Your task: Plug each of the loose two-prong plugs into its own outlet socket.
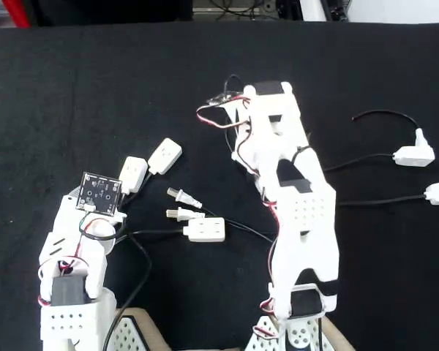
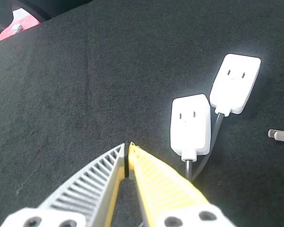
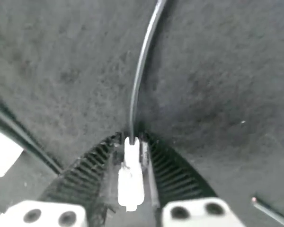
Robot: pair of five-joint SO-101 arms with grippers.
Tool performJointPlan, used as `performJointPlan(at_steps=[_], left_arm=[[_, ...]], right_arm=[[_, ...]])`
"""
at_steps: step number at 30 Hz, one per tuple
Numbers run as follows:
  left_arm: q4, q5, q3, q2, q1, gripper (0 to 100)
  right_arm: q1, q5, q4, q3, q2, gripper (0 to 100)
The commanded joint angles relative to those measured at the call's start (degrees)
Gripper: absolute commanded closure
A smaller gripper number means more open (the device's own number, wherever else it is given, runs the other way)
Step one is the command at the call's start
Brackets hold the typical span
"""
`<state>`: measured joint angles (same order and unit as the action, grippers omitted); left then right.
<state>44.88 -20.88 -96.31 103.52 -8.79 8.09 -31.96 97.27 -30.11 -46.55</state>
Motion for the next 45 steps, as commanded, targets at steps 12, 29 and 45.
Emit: performJointPlan(at_steps=[12,29,45], left_arm=[[0.26,-0.44,-1.01,0.26,-0.40,97],[0.26,-0.44,-1.01,0.26,-0.40,97],[0.26,-0.44,-1.01,0.26,-0.31,97]], right_arm=[[-0.70,-0.09,3.96,-3.30,-0.40,86.1],[-1.76,-0.09,3.69,10.51,8.84,86.1],[-1.49,3.08,-0.97,11.03,8.75,91.0]])
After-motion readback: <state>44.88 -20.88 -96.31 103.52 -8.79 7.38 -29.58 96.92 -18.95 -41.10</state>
